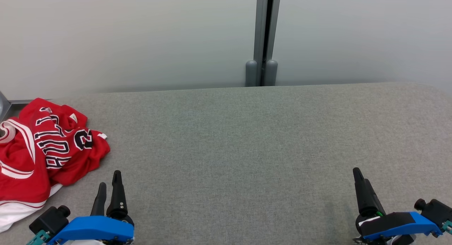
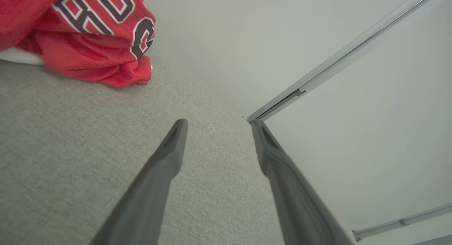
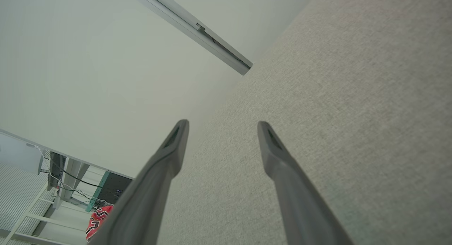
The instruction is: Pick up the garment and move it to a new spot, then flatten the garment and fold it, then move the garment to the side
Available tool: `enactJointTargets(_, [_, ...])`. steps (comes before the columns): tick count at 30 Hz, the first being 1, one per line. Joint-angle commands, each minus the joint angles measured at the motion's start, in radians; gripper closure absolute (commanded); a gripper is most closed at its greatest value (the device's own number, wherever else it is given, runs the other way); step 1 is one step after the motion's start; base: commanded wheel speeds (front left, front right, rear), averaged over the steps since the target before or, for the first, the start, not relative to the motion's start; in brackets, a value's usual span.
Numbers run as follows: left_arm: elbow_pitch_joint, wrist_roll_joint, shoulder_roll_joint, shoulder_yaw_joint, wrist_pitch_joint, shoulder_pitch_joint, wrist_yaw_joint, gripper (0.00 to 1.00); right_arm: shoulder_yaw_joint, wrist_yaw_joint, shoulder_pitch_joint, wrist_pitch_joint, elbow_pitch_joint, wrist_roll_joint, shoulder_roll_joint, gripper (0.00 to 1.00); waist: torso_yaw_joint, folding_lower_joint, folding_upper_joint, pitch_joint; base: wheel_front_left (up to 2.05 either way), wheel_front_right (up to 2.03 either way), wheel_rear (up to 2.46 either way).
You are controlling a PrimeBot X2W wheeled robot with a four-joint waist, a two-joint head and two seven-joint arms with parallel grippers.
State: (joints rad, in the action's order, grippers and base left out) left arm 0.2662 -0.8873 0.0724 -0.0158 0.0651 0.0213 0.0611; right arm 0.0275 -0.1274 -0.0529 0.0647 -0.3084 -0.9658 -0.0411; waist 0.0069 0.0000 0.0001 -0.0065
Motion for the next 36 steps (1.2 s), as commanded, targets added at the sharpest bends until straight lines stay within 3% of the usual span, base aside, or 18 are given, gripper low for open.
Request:
enactJointTargets(1, [-0.017, 0.034, 0.011, -0.007, 0.012, 0.005, -0.002, 0.00, -0.004, -0.003, -0.008, 0.012, 0.008, 0.030, -0.007, 0.00, 0.001, 0.0000, -0.0001, 0.000, 0.00, 0.00, 0.00])
enactJointTargets(4, [-0.020, 0.089, 0.014, -0.017, 0.024, 0.001, -0.004, 0.00, -0.009, -0.003, -0.007, 0.025, 0.003, 0.079, -0.007, 0.00, 0.002, 0.0000, -0.0001, -0.002, 0.00, 0.00, 0.00])
enactJointTargets(5, [-0.009, 0.162, 0.018, -0.031, 0.043, 0.002, 0.003, 0.00, -0.016, -0.003, -0.010, 0.043, -0.007, 0.151, -0.008, 0.00, 0.003, 0.0000, -0.0001, -0.002, 0.00, 0.00, 0.00])
enactJointTargets(36, [0.017, 0.448, 0.025, -0.083, 0.117, -0.009, -0.008, 0.00, -0.025, -0.004, -0.003, 0.118, -0.027, 0.435, -0.010, 0.00, 0.004, 0.0000, -0.0001, -0.013, 0.00, 0.00, 0.00])
